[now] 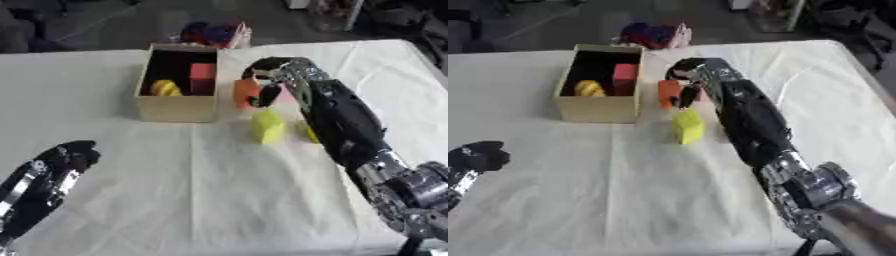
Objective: Pick up objects on the table and place them in the box.
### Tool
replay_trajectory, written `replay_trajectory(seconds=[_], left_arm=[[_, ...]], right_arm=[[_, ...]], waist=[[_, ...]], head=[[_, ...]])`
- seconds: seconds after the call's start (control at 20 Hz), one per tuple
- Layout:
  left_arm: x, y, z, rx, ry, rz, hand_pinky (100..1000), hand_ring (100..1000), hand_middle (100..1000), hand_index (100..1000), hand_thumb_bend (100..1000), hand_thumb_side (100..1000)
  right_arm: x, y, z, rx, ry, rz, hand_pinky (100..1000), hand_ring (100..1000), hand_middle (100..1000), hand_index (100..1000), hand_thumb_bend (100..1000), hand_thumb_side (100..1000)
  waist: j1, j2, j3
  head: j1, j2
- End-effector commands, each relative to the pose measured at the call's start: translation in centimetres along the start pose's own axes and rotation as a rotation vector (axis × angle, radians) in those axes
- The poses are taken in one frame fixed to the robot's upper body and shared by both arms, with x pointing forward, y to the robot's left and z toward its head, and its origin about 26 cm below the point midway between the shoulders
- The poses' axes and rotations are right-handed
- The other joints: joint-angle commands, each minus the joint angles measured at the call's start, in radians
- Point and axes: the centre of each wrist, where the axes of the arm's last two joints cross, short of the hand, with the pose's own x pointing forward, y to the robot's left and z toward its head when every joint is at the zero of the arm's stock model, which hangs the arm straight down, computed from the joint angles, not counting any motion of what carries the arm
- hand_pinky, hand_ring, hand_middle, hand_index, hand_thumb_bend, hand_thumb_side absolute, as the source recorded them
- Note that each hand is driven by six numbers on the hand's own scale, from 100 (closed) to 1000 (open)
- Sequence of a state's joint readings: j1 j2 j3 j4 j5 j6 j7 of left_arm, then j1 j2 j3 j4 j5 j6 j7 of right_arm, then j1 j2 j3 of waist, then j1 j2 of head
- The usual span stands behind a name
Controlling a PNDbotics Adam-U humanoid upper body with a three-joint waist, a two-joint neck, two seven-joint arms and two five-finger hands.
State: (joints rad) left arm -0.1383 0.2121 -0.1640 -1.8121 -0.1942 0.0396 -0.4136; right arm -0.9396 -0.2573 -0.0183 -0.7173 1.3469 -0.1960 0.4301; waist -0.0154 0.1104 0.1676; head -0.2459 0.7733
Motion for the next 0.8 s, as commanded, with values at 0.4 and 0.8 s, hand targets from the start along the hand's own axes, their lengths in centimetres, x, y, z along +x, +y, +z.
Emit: replay_trajectory(seconds=[0.4,0.8], left_arm=[[0.4,0.5,0.1,-0.003,-0.010,-0.022,821,768,688,849,100,750],[0.5,0.3,-0.1,-0.011,-0.016,-0.019,822,768,688,849,100,749]], right_arm=[[0.0,-7.2,2.2,-0.368,-0.048,0.001,947,853,716,685,100,100],[4.9,-10.4,2.1,-0.393,-0.226,0.047,948,863,743,737,100,100]], waist=[[0.002,-0.013,0.002],[0.006,-0.014,0.014]], head=[[0.000,-0.003],[-0.009,-0.003]])
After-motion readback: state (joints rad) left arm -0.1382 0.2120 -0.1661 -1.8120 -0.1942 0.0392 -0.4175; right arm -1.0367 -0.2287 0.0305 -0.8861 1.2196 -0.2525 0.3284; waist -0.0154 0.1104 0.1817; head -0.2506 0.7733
